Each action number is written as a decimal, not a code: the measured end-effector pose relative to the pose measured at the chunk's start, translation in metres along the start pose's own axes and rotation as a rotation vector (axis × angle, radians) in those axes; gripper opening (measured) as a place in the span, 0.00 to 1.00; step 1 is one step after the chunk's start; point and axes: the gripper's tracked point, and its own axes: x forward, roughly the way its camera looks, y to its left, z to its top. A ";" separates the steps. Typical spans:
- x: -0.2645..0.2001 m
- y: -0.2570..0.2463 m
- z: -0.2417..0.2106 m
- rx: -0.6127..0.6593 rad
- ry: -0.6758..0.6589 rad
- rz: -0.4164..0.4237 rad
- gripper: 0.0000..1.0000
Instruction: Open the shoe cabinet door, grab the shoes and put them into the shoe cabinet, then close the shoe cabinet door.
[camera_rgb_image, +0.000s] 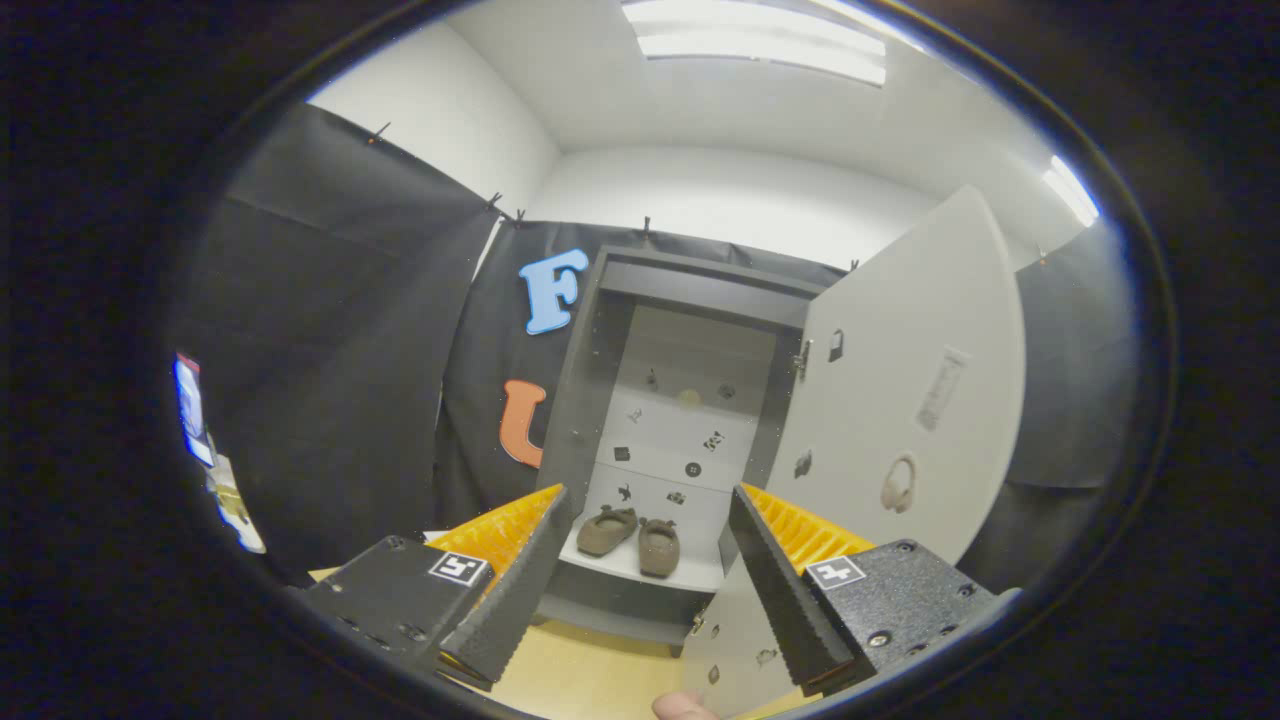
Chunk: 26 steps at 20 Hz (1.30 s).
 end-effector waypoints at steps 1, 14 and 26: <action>-0.013 -0.014 0.006 0.002 -0.014 -0.004 1.00; -0.117 -0.266 -0.016 0.156 -0.017 -0.292 1.00; -0.058 -0.451 -0.146 0.238 0.109 -0.382 0.99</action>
